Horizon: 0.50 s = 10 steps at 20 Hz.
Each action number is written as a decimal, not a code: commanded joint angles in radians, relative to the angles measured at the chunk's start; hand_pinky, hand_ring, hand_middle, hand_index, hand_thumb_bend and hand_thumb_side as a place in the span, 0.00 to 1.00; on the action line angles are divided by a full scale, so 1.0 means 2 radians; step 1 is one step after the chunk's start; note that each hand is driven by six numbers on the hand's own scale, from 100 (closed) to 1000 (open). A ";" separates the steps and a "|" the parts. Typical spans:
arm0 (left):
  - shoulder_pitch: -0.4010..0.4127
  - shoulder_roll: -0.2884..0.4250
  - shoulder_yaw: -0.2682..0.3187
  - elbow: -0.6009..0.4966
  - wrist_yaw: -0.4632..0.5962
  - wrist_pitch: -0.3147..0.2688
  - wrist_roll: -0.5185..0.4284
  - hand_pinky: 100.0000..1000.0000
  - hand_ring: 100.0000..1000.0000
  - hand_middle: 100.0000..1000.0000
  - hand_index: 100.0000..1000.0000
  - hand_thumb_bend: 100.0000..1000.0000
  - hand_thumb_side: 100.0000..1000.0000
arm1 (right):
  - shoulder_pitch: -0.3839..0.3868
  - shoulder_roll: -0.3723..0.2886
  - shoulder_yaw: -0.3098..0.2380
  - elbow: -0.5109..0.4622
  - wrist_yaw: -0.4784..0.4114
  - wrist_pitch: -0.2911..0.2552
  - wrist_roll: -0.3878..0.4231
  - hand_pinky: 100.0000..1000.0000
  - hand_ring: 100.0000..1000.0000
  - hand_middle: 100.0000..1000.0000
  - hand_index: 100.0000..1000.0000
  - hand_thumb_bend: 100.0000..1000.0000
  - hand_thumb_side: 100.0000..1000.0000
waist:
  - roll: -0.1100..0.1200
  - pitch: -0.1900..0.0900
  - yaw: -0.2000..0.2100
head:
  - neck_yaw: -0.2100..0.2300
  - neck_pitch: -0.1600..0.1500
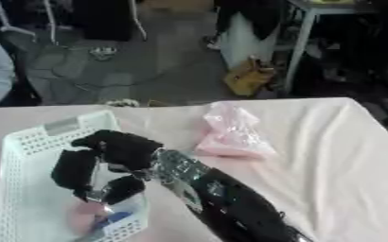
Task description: Pick up objects on the table and place them in the box.
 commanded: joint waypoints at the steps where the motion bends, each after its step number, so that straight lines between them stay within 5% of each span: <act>1: -0.007 0.001 0.003 -0.007 -0.001 0.000 0.002 0.81 0.92 0.78 0.82 0.00 0.77 | -0.013 -0.007 -0.006 -0.013 -0.004 -0.001 0.005 1.00 1.00 1.00 1.00 0.06 1.00 | 0.000 -0.001 -0.001 | 0.000 -0.001; 6: -0.007 0.000 0.003 -0.007 -0.001 0.000 0.001 0.81 0.92 0.78 0.82 0.00 0.77 | -0.016 -0.009 -0.006 -0.019 -0.014 0.001 0.012 1.00 1.00 1.00 1.00 0.07 1.00 | 0.001 -0.002 -0.002 | 0.001 0.000; 7: -0.007 0.000 0.003 -0.007 -0.001 0.000 0.001 0.81 0.92 0.78 0.82 0.00 0.77 | -0.016 -0.009 -0.006 -0.019 -0.016 0.000 0.016 1.00 1.00 1.00 1.00 0.16 1.00 | 0.001 -0.002 -0.002 | 0.000 0.000; 10: -0.007 0.000 0.003 -0.007 -0.001 -0.001 0.001 0.81 0.92 0.78 0.82 0.00 0.77 | -0.018 -0.009 -0.012 -0.013 -0.033 0.007 0.041 0.99 1.00 1.00 1.00 0.22 1.00 | 0.001 -0.003 -0.001 | 0.000 0.000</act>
